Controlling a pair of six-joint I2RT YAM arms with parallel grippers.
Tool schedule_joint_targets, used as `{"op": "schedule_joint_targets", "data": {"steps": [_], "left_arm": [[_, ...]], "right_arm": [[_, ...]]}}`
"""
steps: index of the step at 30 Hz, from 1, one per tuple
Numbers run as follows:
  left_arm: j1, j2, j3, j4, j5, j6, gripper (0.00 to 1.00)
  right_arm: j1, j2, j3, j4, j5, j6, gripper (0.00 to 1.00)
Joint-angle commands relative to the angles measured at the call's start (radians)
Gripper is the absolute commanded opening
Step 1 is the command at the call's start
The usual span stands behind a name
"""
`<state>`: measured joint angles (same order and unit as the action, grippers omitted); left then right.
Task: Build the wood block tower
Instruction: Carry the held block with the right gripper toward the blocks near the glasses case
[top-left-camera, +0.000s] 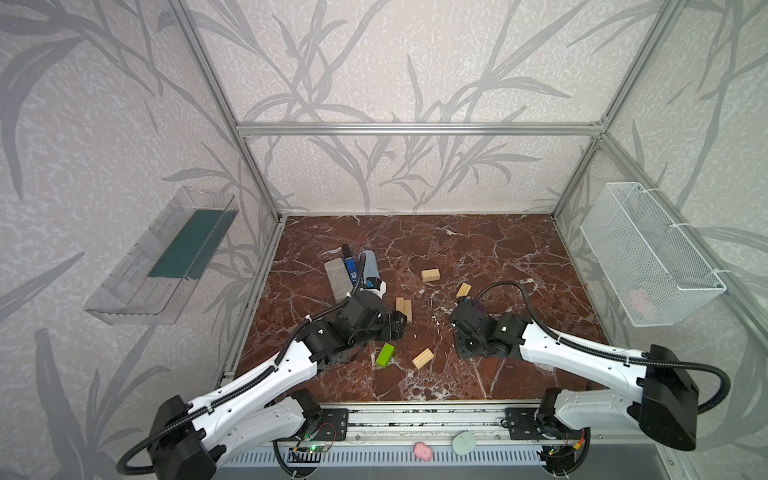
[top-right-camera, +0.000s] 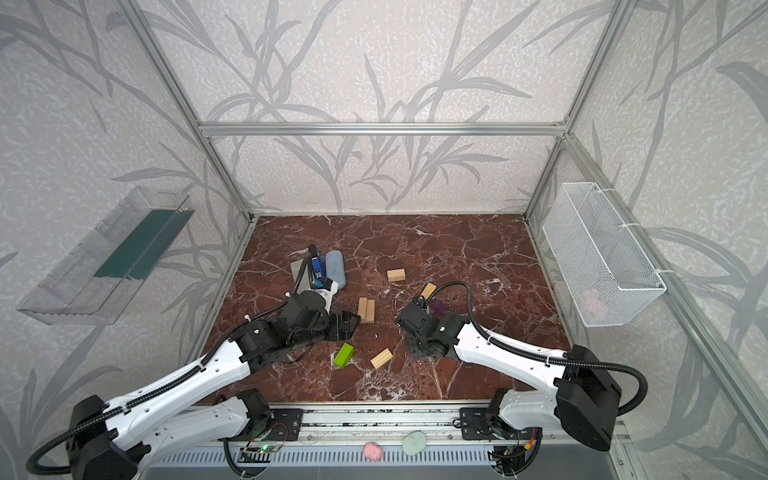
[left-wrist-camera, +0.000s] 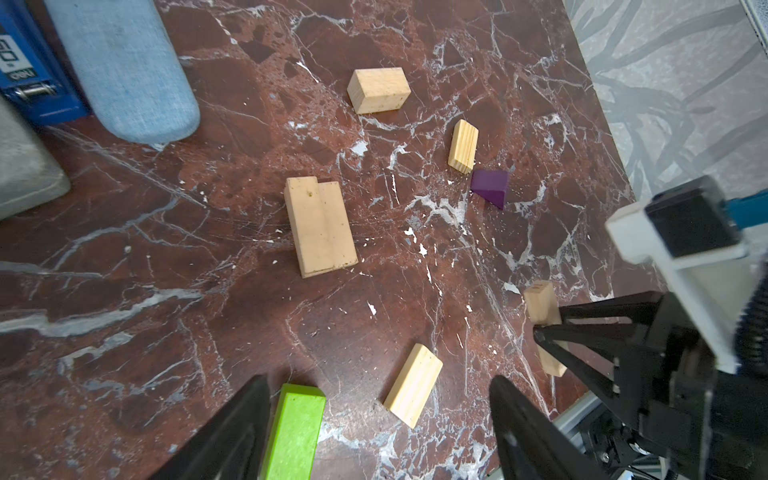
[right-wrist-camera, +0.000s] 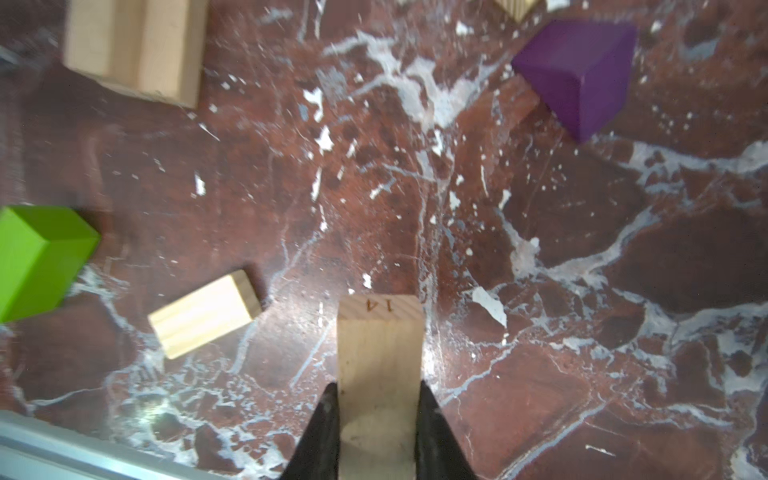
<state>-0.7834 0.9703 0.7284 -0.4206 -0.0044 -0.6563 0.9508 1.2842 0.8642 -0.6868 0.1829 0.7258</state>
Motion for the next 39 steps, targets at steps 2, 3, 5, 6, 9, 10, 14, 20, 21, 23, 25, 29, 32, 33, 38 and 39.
{"op": "schedule_joint_targets", "data": {"steps": [2, 3, 5, 6, 9, 10, 14, 20, 21, 23, 25, 29, 32, 33, 38, 39], "left_arm": [[0.026, -0.028, 0.011, -0.077, -0.057, 0.027, 0.81], [0.034, -0.035, 0.011, -0.08, -0.059, 0.027, 0.81], [0.048, -0.048, 0.01, -0.086, -0.063, 0.026, 0.81], [0.054, -0.056, 0.007, -0.086, -0.063, 0.029, 0.81], [0.085, -0.076, 0.001, -0.099, -0.066, 0.034, 0.82], [0.099, -0.082, 0.001, -0.106, -0.061, 0.033, 0.82], [0.15, -0.103, -0.011, -0.122, -0.044, 0.027, 0.82], [0.19, -0.13, -0.053, -0.112, -0.034, 0.015, 0.82], [0.193, -0.131, -0.056, -0.115, -0.036, 0.018, 0.82], [0.2, -0.131, -0.065, -0.116, -0.046, 0.017, 0.82], [0.208, -0.133, -0.073, -0.106, -0.046, 0.015, 0.82], [0.22, -0.125, -0.08, -0.085, -0.042, 0.014, 0.82], [0.226, -0.117, -0.08, -0.083, -0.055, 0.017, 0.82], [0.227, -0.116, -0.081, -0.082, -0.061, 0.015, 0.82], [0.231, -0.114, -0.08, -0.088, -0.085, 0.017, 0.83], [0.23, -0.114, -0.08, -0.091, -0.088, 0.016, 0.83]], "right_arm": [[0.003, 0.069, 0.119, -0.027, 0.011, -0.006, 0.24], [0.003, 0.095, 0.147, -0.029, 0.013, 0.0, 0.23], [0.003, 0.143, 0.196, -0.027, 0.022, 0.013, 0.23], [0.003, 0.172, 0.225, -0.022, 0.025, 0.017, 0.23], [0.003, 0.253, 0.306, -0.021, 0.018, 0.033, 0.22], [0.003, 0.278, 0.326, -0.016, 0.017, 0.038, 0.21], [0.002, 0.368, 0.378, 0.057, 0.021, 0.056, 0.2], [-0.001, 0.476, 0.424, 0.138, 0.025, 0.087, 0.18], [-0.002, 0.489, 0.43, 0.151, 0.018, 0.089, 0.18], [-0.002, 0.525, 0.455, 0.163, 0.025, 0.09, 0.18], [-0.007, 0.556, 0.481, 0.142, 0.042, 0.102, 0.17], [-0.023, 0.593, 0.503, 0.154, 0.037, 0.12, 0.16], [-0.03, 0.63, 0.532, 0.158, 0.03, 0.121, 0.16], [-0.033, 0.642, 0.542, 0.153, 0.023, 0.121, 0.16], [-0.043, 0.686, 0.587, 0.133, 0.019, 0.123, 0.16], [-0.044, 0.691, 0.594, 0.131, 0.023, 0.121, 0.16]]}}
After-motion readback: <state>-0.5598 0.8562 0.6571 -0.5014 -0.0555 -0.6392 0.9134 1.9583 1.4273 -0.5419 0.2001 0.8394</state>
